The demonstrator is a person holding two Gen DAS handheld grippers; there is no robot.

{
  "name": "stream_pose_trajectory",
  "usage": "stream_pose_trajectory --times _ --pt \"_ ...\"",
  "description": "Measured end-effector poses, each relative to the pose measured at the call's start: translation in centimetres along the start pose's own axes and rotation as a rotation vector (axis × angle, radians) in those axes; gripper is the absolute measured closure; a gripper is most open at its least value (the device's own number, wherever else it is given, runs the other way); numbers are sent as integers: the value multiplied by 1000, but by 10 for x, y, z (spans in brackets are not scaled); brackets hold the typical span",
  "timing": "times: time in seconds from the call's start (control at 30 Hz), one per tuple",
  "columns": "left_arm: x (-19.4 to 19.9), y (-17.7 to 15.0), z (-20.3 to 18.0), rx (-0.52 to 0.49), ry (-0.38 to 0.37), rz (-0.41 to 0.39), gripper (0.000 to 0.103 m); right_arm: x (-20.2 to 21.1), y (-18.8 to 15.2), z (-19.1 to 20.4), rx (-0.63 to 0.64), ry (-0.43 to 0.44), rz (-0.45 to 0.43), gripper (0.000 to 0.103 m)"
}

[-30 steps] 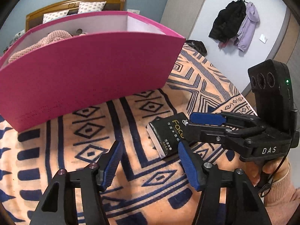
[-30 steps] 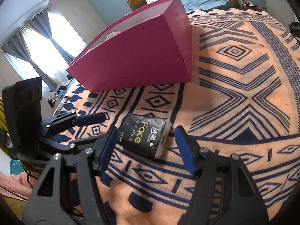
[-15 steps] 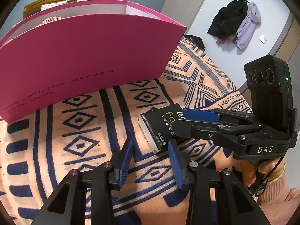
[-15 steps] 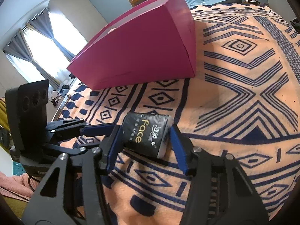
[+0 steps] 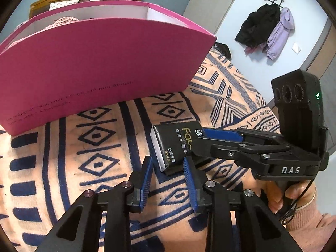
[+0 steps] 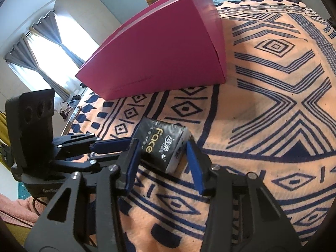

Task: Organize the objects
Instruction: 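Close the right gripper on the black 'Face' pack and lift it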

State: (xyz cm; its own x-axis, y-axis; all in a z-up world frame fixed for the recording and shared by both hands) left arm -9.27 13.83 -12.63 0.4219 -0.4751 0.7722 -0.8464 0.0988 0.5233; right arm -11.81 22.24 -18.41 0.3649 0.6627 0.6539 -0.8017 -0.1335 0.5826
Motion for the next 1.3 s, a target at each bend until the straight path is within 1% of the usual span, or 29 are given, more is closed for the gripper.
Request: stream_pose_trajectory --times 0.2,0.23,0.3,0.33,0.37,0.67,1.0,1.3 --pt "2 5 -1 3 -14 -8 73 -1 2 -1 -9 3 -5 56" --pt "1 5 -2 1 -10 -9 75 -1 2 -1 -8 2 -6 56" --pt "-1 4 -3 -1 -9 -2 78 -2 2 -1 -4 -3 -7 59" --pt "-1 4 -4 -2 -7 -3 78 -3 2 0 3 -8 -2 64" --pt "-1 4 -4 -2 -6 -3 78 -3 1 -1 5 -13 -1 64" --pt "-1 4 -8 -3 -13 -9 78 -4 1 1 22 -30 -3 64" --pt "13 11 -15 -34 -17 -54 78 9 8 12 54 -39 -37 64" --pt "37 25 -21 -59 -16 -115 78 25 25 25 109 -45 -78 64"
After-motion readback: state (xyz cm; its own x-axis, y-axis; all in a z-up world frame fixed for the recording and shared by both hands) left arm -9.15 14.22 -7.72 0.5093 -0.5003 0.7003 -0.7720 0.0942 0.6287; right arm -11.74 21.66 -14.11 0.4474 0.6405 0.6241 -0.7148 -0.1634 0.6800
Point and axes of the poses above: each gripper's, at about its wrist camera, not at the fingertips, and x roughly against the way its jaws point, z to its left, y to its top, the point moved 6 cm from there along -x, roughly the way its jaws point, and after that the axes turned 3 degrees about x, right-handed, at the moved point
